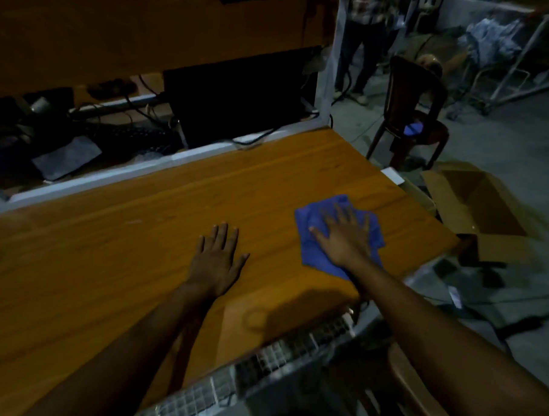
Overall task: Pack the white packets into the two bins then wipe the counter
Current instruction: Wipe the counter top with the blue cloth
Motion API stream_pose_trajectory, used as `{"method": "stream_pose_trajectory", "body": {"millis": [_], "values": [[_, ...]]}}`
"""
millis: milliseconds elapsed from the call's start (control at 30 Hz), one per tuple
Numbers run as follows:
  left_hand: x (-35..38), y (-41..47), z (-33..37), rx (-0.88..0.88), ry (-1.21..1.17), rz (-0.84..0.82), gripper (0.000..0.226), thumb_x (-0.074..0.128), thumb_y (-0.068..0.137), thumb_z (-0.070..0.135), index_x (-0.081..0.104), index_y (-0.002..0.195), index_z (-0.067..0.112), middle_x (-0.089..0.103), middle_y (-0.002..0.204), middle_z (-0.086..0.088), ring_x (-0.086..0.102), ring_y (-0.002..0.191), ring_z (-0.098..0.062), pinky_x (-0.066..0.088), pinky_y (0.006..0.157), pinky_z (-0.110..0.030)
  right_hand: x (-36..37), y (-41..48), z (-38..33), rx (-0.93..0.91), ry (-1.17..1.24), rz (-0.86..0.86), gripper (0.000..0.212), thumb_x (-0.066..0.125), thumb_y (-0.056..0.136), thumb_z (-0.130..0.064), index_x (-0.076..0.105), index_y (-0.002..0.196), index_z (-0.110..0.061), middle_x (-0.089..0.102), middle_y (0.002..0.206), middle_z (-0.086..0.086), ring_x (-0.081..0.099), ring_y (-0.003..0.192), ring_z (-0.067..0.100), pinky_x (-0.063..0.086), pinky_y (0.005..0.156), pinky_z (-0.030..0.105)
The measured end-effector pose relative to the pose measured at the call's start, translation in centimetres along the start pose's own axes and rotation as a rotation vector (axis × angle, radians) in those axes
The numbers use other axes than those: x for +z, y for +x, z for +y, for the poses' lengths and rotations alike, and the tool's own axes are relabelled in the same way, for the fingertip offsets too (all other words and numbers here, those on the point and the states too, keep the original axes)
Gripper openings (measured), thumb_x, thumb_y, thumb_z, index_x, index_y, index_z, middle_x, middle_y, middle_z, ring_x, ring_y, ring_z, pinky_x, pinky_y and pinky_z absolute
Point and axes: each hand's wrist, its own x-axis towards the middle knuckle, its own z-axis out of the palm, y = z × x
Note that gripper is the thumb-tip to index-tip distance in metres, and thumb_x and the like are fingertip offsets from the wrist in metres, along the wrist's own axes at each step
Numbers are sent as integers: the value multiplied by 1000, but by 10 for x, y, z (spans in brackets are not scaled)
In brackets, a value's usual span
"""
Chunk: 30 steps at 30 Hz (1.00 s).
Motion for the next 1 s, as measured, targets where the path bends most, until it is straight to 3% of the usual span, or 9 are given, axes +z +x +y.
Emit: {"method": "stream_pose_trajectory", "body": {"millis": [133, 333, 400, 467, 533, 633, 700, 867, 1000], "values": [[-1, -46, 0, 7, -119, 69, 62, 19, 103, 52, 11, 156, 20, -1, 164, -4, -6, 151, -21, 5, 121, -46, 2, -63, -35, 95, -4, 15, 68, 23, 94, -68, 10, 153, -36, 7, 163, 4, 4, 149, 31, 0, 114, 64], [1, -94, -9, -77, -179, 258, 47, 39, 102, 35, 48, 139, 8, 38, 152, -18, 30, 143, -34, 26, 115, -51, 18, -120, -84, -331, -69, -70, 97, -16, 72, -84, 18, 152, -39, 12, 163, 3, 6, 150, 26, -8, 115, 60], [-1, -101, -20, -103, -175, 247, 49, 37, 102, 36, 45, 142, 9, 34, 154, -17, 27, 144, -33, 24, 116, -51, 10, -113, -80, -272, -75, -76, 94, -13, 74, -85, 14, 152, -40, 8, 163, 1, 3, 150, 25, -5, 115, 60], [-4, -101, -31, -112, -166, 209, 52, 32, 103, 39, 37, 147, 12, 27, 158, -13, 19, 148, -30, 18, 119, -49, 10, -106, -89, -47, -42, -27, 75, 11, 89, -76, 13, 153, -37, 7, 163, 4, 2, 150, 28, -6, 115, 61], [-6, -95, -40, -115, -162, 192, 55, 28, 103, 42, 30, 150, 13, 20, 161, -11, 12, 149, -27, 14, 120, -47, 14, -103, -114, 25, -18, -8, 70, 19, 93, -70, 10, 153, -35, 5, 163, 6, 1, 149, 32, -8, 114, 63], [-8, -75, -48, -143, -185, 202, 59, 27, 103, 46, 27, 152, 13, 16, 162, -11, 8, 150, -27, 10, 121, -46, 24, -93, -137, -281, -54, -33, 87, -8, 79, -81, 9, 153, -39, 1, 163, 1, 2, 150, 27, -3, 113, 63], [-11, -58, -55, -156, -182, 209, 59, 29, 102, 45, 27, 152, 13, 16, 162, -11, 8, 150, -27, 9, 121, -45, 23, -73, -131, -340, -58, -47, 100, -20, 69, -85, 13, 152, -39, 2, 164, -1, 1, 150, 24, -2, 113, 61], [-21, -8, -80, -174, -169, 203, 62, 25, 102, 49, 22, 153, 14, 11, 163, -10, 5, 151, -26, 7, 121, -46, 26, -11, -147, 76, -9, 33, 70, 21, 93, -68, 15, 153, -33, 6, 163, 8, 1, 149, 32, -6, 113, 64], [-32, 40, -99, -201, -163, 223, 63, 25, 102, 50, 25, 152, 12, 14, 162, -12, 8, 150, -28, 8, 121, -48, 29, 33, -165, -307, -56, -12, 74, 13, 87, -72, 10, 152, -38, 1, 163, 3, -1, 150, 27, -12, 113, 62]]}}
